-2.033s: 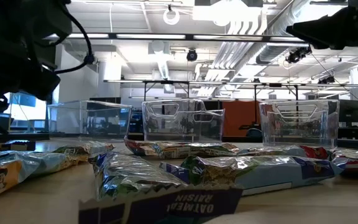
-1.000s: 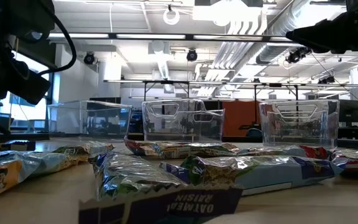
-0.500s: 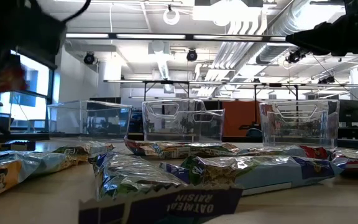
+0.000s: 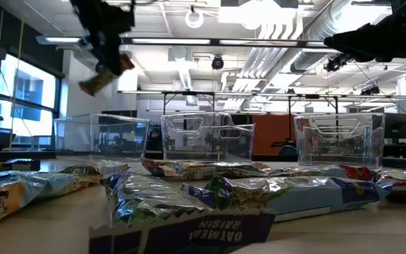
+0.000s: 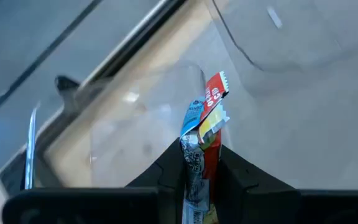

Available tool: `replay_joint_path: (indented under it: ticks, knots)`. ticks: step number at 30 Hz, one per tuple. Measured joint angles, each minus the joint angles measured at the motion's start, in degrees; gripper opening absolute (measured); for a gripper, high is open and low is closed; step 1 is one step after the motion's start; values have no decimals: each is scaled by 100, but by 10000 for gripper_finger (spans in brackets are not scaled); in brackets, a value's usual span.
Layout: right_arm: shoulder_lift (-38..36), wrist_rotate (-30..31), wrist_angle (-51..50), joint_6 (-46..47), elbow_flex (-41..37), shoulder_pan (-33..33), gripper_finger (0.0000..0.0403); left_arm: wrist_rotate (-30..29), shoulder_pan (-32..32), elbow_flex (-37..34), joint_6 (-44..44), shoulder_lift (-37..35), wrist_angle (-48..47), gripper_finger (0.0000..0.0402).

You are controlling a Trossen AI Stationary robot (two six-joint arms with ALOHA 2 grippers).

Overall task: Pick and place Granola Bars by type
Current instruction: Put the red granola bar into the left transparent bin

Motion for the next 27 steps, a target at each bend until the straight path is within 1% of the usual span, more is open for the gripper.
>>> replay_joint_path:
  ticks: [2, 5, 8, 10, 14, 16, 22, 25, 27]
  knots:
    - [0, 0, 13, 48, 0, 0, 154, 524, 773, -115, 619, 69, 399, 60]
    - [0, 2, -7, 222, 0, 0, 154, 1002, 1737, -324, 1015, 287, 716, 61]
    - [2, 0, -29, 297, 0, 0, 154, 1149, 2455, -493, 1487, 583, 892, 62]
    - [2, 2, -32, 276, 0, 0, 154, 1235, 2779, -600, 1687, 788, 1215, 62]
    - [2, 2, -36, 272, 0, 0, 154, 1843, 3164, -744, 1955, 1273, 1526, 62]
    - [2, 2, -38, 270, 0, 0, 154, 1992, 3222, -753, 2035, 1525, 1620, 62]
    - [2, -29, -36, 273, 0, 0, 154, 1828, 3214, -755, 2557, 2200, 1763, 63]
    - [2, -51, -9, 281, 0, 0, 154, 1715, 3216, -755, 2580, 2307, 1889, 63]
    - [2, 71, 29, 273, 0, 0, 153, 1709, 3216, -753, 2621, 2305, 1922, 63]
